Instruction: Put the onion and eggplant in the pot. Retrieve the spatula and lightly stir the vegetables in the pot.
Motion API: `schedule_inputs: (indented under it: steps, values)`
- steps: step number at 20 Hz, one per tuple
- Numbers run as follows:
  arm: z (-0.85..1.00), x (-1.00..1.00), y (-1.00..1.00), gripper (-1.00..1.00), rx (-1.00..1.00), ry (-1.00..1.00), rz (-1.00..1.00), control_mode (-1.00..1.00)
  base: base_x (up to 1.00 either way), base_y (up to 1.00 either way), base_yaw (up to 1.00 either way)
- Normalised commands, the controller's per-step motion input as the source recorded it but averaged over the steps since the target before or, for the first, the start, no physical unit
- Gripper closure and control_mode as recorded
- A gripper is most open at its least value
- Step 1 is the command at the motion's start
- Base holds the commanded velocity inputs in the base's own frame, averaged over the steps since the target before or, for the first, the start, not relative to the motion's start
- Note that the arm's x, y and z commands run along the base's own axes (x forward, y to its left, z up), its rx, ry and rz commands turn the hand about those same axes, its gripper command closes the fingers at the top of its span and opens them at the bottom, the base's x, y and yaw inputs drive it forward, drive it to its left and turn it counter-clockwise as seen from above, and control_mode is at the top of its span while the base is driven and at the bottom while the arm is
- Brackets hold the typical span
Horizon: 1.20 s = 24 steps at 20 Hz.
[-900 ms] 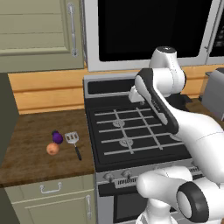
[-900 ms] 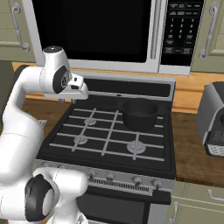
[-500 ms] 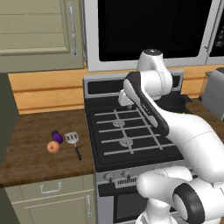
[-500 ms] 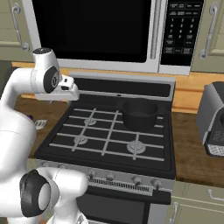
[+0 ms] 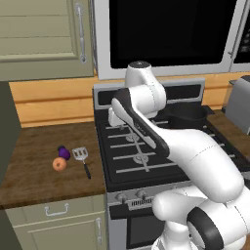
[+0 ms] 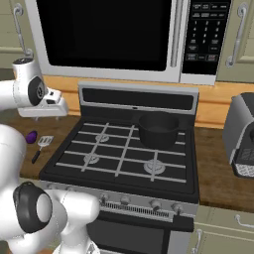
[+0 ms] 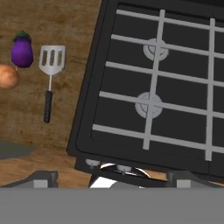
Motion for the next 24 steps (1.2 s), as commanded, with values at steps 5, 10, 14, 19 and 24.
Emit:
schedule_inputs:
  steps: [5, 10, 14, 19, 24]
  values:
    - [-0.02, 0.00, 0.04, -1.00, -0.01, 0.00, 0.02, -1.00, 0.00, 0.00, 0.00]
    - [-0.17, 0.00, 0.20, -1.00, 0.00, 0.00, 0.01, -1.00, 0.00, 0.00, 0.00]
    - [-0.17, 0.00, 0.18, -1.00, 0.00, 0.00, 0.00, -1.00, 0.00, 0.00, 0.00]
    - [-0.12, 0.00, 0.13, -1.00, 0.00, 0.00, 0.00, -1.00, 0.00, 0.00, 0.00]
    - [-0.06, 0.00, 0.08, -1.00, 0.00, 0.00, 0.01, -1.00, 0.00, 0.00, 0.00]
